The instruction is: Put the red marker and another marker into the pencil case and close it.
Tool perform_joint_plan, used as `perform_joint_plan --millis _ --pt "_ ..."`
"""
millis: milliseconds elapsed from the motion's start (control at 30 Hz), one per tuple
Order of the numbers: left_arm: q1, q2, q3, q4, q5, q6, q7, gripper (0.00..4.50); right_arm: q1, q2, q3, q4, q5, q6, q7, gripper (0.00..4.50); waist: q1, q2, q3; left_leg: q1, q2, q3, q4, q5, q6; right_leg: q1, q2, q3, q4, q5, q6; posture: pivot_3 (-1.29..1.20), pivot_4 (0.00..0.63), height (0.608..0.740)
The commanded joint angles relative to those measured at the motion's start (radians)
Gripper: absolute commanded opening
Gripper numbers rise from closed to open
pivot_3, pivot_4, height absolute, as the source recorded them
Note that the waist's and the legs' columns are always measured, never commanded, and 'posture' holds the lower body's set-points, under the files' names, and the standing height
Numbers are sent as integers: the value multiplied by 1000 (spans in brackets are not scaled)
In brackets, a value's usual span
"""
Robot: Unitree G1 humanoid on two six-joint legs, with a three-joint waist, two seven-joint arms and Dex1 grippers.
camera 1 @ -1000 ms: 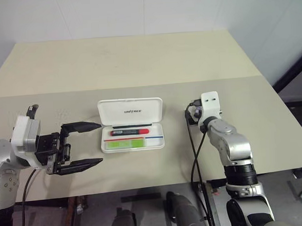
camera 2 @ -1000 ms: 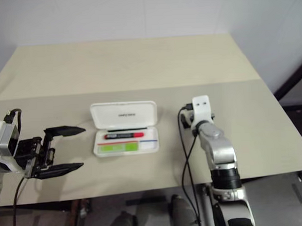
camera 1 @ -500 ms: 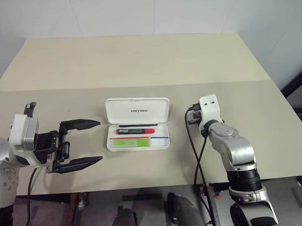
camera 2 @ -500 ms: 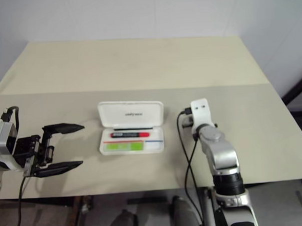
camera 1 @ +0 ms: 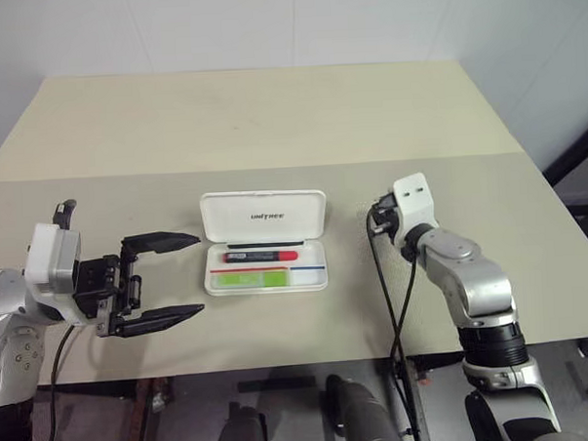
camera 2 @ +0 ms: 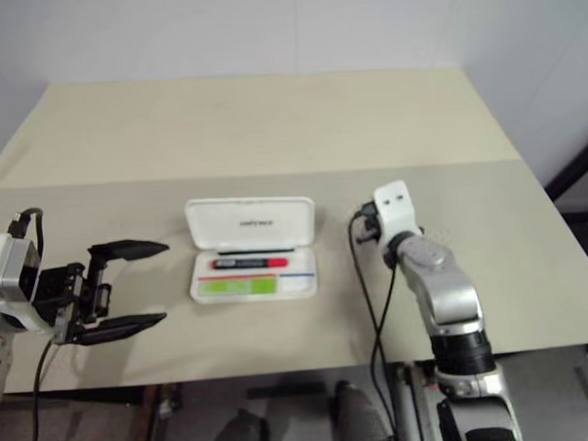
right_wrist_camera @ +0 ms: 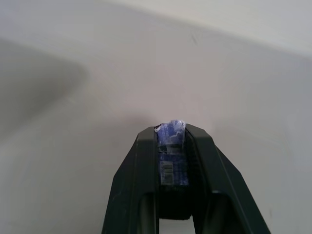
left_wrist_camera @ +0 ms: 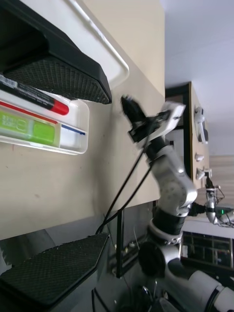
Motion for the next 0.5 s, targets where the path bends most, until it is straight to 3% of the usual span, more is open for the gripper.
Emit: perform_joint_plan --millis 33,367,500 --pt "-6 -6 5 -4 -2 -16 0 4500 -61 -58 -11 -90 58 -26 103 398 -5 0 0 0 0 0 0 0 0 0 0 0 0 0 0 0 150 740" --pt "41 7 36 27 0 -36 -61 4500 -91 -356 158 -286 250 148 501 398 -8 0 0 -1 0 0 0 -1 1 0 0 -1 -2 0 0 0 150 740" --pt "117 42 67 67 46 -75 -115 4500 -120 -378 232 -288 266 162 550 398 -15 0 0 -1 1 1 0 -1 2 0 0 0 -3 0 0 0 150 740"
